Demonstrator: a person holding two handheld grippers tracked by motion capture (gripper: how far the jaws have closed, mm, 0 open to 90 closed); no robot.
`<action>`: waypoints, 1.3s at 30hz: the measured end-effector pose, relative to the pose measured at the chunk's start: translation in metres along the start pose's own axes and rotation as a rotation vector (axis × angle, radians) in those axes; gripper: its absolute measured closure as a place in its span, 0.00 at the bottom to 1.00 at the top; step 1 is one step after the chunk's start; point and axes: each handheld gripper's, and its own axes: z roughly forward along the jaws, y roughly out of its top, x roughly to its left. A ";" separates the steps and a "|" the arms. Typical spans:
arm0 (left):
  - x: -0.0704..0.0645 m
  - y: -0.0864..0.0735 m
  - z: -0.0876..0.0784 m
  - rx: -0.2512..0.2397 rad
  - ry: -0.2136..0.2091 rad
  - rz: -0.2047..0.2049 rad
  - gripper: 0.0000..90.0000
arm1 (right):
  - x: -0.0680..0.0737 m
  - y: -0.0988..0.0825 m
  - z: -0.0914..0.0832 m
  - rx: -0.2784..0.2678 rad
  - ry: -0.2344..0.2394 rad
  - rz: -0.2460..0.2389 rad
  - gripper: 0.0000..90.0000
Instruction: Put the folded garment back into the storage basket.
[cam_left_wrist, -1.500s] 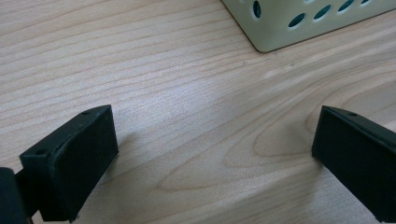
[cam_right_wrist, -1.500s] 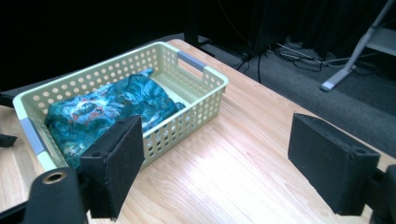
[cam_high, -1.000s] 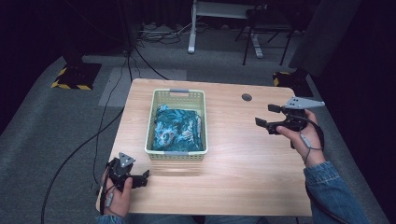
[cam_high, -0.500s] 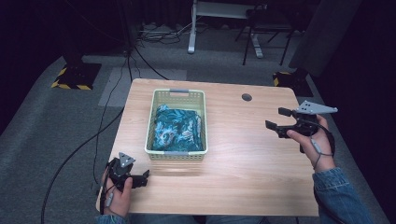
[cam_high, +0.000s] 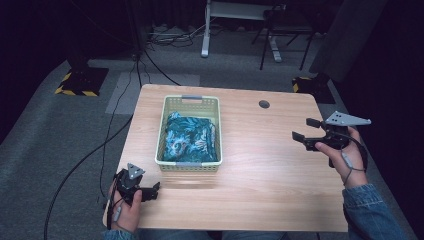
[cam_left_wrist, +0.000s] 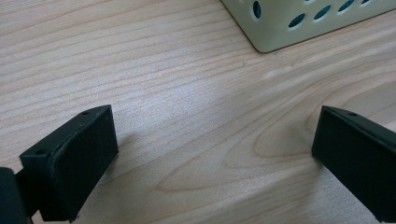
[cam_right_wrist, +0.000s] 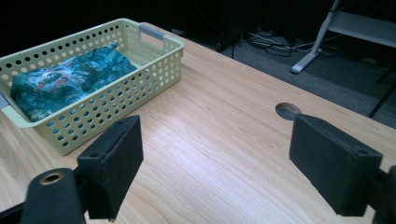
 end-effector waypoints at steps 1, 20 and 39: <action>0.000 0.000 0.000 0.000 0.000 0.000 0.00 | 0.000 -0.001 -0.001 -0.007 0.003 0.000 0.19; 0.000 0.000 0.000 0.000 0.000 0.001 0.00 | -0.009 -0.022 -0.017 0.010 -0.022 0.020 0.19; 0.000 0.000 0.000 0.000 0.000 0.001 0.00 | -0.018 -0.052 -0.025 0.065 -0.074 0.034 0.19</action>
